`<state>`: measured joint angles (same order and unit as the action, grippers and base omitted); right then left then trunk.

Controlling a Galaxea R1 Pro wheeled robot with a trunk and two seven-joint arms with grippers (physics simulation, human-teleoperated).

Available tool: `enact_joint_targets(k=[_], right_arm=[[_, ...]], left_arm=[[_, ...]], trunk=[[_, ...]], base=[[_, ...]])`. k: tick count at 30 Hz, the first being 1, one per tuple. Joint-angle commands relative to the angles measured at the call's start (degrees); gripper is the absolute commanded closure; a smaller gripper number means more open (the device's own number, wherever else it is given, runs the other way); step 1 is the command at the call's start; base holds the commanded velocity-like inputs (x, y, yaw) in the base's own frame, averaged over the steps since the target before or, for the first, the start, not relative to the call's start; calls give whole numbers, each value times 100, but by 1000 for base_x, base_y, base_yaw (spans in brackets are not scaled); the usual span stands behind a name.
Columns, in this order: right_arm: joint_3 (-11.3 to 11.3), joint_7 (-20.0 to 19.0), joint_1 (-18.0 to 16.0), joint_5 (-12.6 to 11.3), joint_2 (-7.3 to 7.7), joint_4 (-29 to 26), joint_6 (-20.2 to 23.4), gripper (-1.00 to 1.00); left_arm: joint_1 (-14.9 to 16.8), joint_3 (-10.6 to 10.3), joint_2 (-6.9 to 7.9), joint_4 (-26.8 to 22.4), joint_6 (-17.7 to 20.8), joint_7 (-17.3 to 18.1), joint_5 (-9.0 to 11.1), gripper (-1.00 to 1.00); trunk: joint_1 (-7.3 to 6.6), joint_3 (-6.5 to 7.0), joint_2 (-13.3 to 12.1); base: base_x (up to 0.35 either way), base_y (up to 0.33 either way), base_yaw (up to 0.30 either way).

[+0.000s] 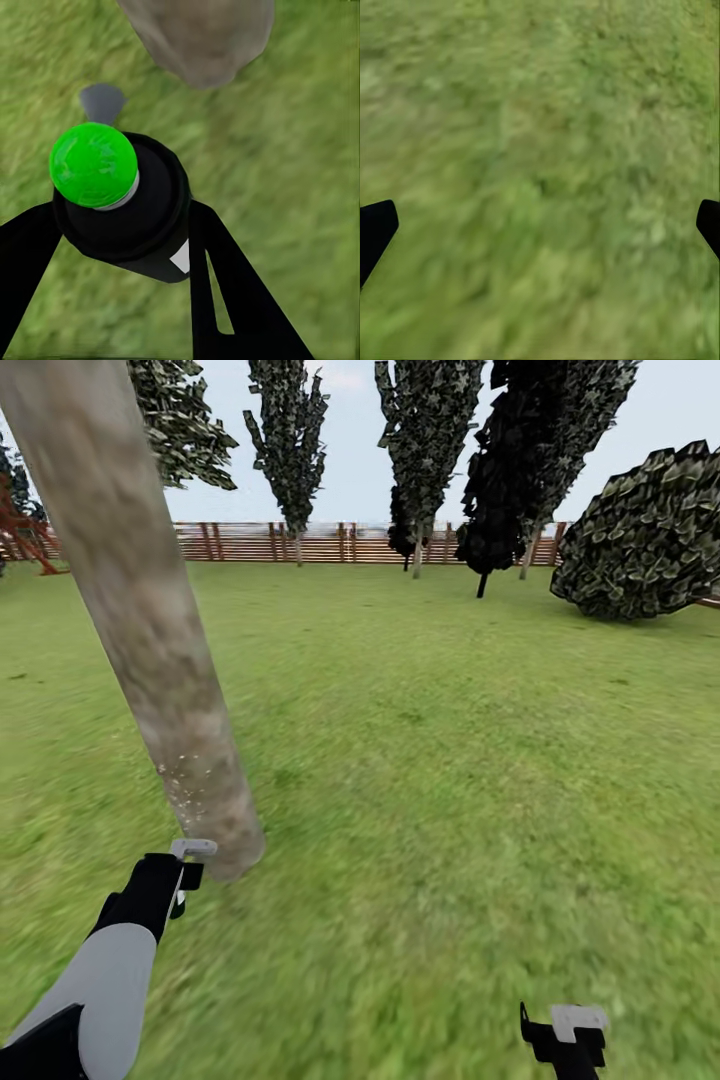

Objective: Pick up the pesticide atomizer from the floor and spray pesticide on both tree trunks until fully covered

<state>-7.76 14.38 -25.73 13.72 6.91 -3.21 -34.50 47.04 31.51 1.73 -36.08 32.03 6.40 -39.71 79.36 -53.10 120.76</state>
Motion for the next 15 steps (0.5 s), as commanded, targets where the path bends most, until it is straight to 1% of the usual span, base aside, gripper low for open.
enact_joint_targets(k=[1,13,15], right_arm=[[-42,21,-2,61,-3,5,-13,-100],[-42,21,-2,61,-5,5,-13,-100],[-42,19,-2,61,-5,5,-13,-100]], left_arm=[[3,28,-6,-8,14,55,-63,100],[-72,1,-10,-4,14,63,-77,100],[-73,-3,-13,-4,14,63,-74,100]], trunk=[[1,-5,2],[1,-5,2],[1,-5,2]], base=[[176,-246,276],[175,-245,276],[161,-245,172]])
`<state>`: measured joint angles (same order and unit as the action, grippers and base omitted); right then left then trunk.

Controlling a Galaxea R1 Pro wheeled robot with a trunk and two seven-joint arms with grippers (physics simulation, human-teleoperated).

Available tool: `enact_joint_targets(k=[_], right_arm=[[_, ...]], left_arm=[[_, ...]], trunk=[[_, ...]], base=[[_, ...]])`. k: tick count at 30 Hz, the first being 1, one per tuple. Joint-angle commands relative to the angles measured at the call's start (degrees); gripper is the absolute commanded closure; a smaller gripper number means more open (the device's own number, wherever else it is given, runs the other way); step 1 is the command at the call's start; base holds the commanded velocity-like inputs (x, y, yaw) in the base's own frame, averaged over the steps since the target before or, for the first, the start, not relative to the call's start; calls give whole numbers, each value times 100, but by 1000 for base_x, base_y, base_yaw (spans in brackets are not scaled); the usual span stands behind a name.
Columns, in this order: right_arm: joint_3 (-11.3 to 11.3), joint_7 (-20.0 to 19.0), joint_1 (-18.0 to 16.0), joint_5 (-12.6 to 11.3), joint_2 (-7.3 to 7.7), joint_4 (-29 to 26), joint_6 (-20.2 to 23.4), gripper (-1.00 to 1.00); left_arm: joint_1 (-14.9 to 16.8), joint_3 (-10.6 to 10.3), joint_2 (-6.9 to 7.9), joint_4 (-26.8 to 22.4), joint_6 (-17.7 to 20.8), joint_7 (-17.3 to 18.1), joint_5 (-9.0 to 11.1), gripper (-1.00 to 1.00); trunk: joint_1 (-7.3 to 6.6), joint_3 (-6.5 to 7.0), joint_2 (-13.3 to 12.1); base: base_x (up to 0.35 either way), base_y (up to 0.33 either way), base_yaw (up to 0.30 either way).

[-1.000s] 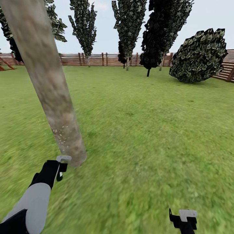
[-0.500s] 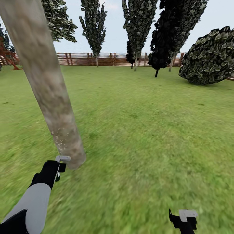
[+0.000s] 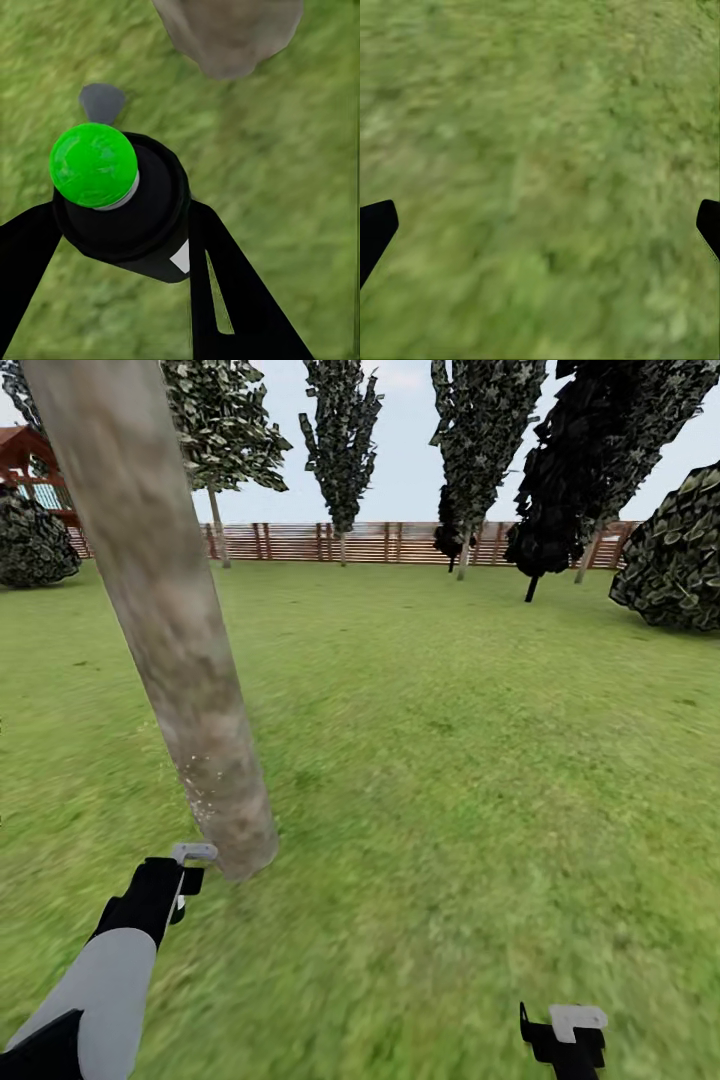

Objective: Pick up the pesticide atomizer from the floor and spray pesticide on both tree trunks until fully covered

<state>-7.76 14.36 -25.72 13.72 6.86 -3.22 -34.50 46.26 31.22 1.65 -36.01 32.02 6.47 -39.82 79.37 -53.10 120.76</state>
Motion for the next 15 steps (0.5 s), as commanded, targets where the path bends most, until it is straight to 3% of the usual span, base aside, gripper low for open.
enact_joint_targets(k=[1,15], right_arm=[[-41,22,-3,61,-1,6,-13,-100],[-41,17,-3,61,-1,6,-13,-100]], left_arm=[[6,25,-6,-11,15,56,-63,100],[6,24,-6,-11,15,56,-84,100]], trunk=[[1,-5,2],[1,-5,2]], base=[[156,-245,64],[131,-256,8]])
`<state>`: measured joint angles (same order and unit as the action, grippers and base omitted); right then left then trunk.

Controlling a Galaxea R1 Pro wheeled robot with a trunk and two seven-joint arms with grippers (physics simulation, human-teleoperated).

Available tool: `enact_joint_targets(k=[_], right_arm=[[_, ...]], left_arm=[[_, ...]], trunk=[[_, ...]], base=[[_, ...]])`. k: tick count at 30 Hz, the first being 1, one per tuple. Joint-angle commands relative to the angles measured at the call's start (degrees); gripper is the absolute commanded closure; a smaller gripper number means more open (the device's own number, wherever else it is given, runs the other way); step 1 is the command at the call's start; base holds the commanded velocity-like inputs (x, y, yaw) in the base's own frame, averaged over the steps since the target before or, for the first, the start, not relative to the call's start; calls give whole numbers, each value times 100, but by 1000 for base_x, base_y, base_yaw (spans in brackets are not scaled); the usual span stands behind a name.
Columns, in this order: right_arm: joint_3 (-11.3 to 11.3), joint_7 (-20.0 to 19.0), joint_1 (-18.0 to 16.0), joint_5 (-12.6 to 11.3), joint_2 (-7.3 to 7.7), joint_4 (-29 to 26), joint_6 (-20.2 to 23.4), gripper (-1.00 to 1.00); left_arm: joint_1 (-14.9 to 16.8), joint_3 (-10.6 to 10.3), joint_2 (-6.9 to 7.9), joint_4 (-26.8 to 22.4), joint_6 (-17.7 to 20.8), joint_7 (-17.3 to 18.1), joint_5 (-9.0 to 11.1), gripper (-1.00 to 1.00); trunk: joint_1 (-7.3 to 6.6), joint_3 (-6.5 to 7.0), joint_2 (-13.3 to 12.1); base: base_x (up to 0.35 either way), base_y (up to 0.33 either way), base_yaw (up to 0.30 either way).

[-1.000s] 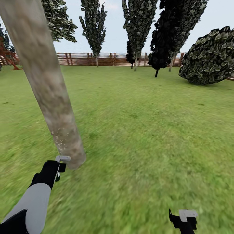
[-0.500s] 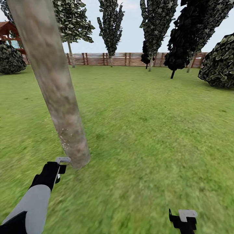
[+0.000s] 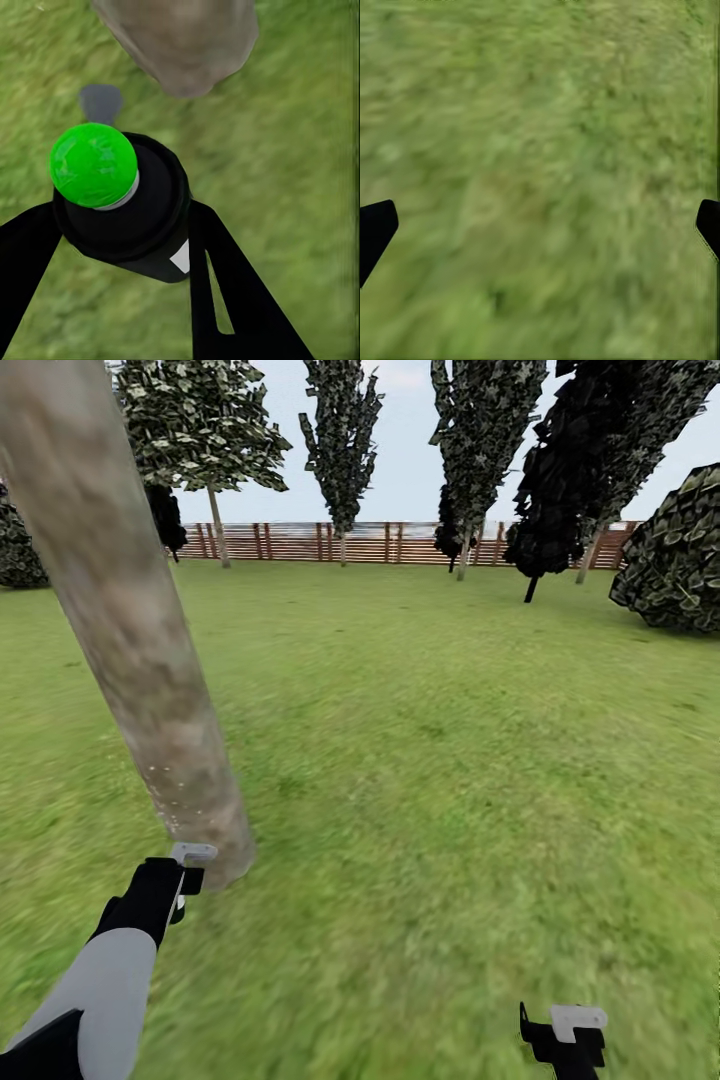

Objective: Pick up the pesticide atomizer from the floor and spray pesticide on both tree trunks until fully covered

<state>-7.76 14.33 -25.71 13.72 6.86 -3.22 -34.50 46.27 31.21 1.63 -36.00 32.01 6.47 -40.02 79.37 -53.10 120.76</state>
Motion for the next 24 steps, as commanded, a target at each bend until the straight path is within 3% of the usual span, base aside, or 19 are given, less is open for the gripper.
enact_joint_targets(k=[1,17,24], right_arm=[[-41,20,-4,61,-1,6,-13,-100],[-41,19,-4,61,-1,6,-15,-100],[-43,26,-4,61,-1,6,-13,-100]], left_arm=[[5,27,-5,-12,16,56,-65,100],[5,50,3,-12,16,39,-33,100],[5,46,-5,-12,16,39,-50,100]], trunk=[[0,-5,2],[0,-5,2],[0,-5,2]], base=[[65,-272,109],[63,-273,261],[173,-250,23]])
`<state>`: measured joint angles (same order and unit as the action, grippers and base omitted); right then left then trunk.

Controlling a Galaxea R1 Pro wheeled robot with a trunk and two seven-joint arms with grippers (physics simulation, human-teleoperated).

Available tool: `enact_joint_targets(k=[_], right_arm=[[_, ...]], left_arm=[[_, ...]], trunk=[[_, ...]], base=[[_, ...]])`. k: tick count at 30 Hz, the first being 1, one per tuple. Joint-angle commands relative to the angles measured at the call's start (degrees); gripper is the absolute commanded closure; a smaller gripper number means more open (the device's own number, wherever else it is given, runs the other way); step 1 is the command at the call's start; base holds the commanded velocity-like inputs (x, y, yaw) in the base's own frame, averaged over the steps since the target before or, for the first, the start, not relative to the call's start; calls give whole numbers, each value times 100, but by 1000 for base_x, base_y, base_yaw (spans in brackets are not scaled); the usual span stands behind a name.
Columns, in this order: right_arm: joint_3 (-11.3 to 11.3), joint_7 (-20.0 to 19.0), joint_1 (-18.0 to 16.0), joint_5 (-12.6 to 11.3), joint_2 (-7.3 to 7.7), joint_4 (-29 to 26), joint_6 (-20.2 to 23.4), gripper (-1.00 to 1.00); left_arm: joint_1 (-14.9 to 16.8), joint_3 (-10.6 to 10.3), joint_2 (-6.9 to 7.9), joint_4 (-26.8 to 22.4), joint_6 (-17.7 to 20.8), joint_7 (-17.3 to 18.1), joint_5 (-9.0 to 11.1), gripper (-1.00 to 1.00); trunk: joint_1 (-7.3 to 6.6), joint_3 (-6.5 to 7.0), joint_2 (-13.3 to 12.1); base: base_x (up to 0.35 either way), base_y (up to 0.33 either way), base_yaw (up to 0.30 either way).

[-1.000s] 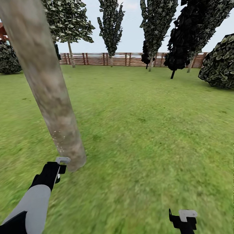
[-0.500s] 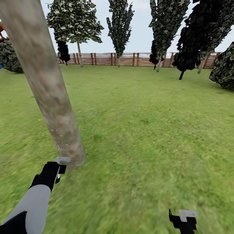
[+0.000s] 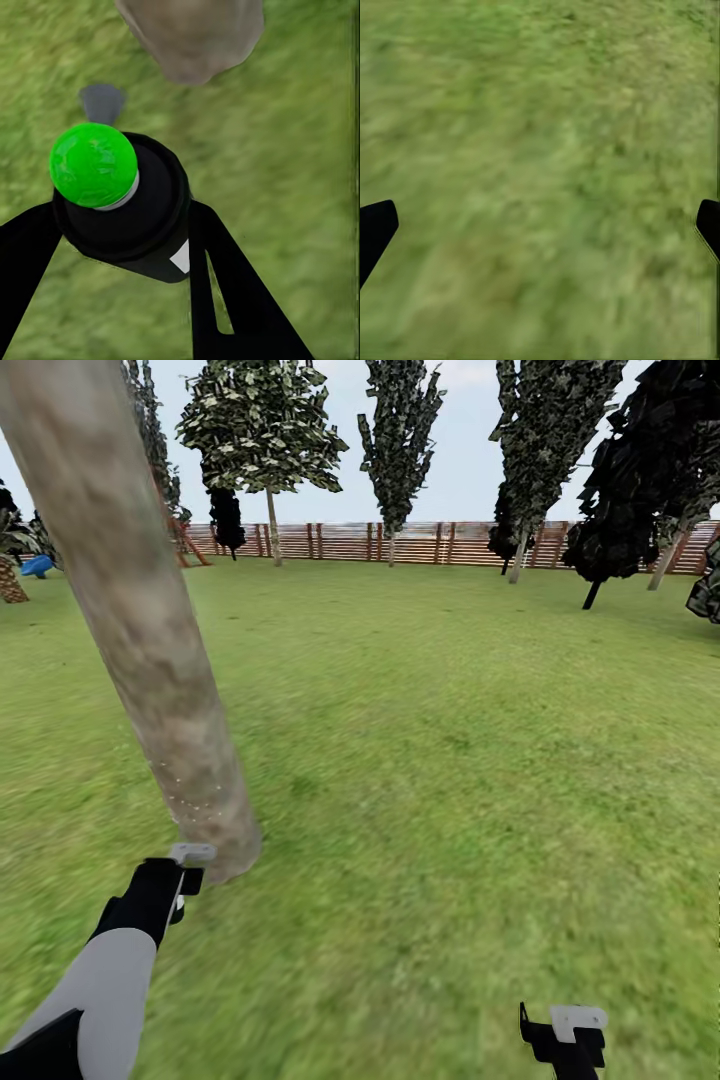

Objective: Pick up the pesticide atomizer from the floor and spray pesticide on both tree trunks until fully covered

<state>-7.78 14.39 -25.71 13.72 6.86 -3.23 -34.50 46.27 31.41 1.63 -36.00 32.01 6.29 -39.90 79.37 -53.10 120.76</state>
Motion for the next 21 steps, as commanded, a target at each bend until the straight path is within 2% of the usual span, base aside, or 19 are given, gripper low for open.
enact_joint_targets(k=[1,6,21], right_arm=[[-41,20,-4,61,-1,6,-13,-100],[-40,20,-4,61,-1,6,-13,-100],[-40,20,-4,61,-1,6,-13,-100]], left_arm=[[5,28,0,-12,16,56,-62,100],[5,39,17,-17,16,56,-62,100],[-5,40,48,-19,16,56,-62,100]], trunk=[[1,-5,2],[1,-5,2],[1,-5,2]], base=[[147,-252,0],[131,-258,56],[143,-257,253]])
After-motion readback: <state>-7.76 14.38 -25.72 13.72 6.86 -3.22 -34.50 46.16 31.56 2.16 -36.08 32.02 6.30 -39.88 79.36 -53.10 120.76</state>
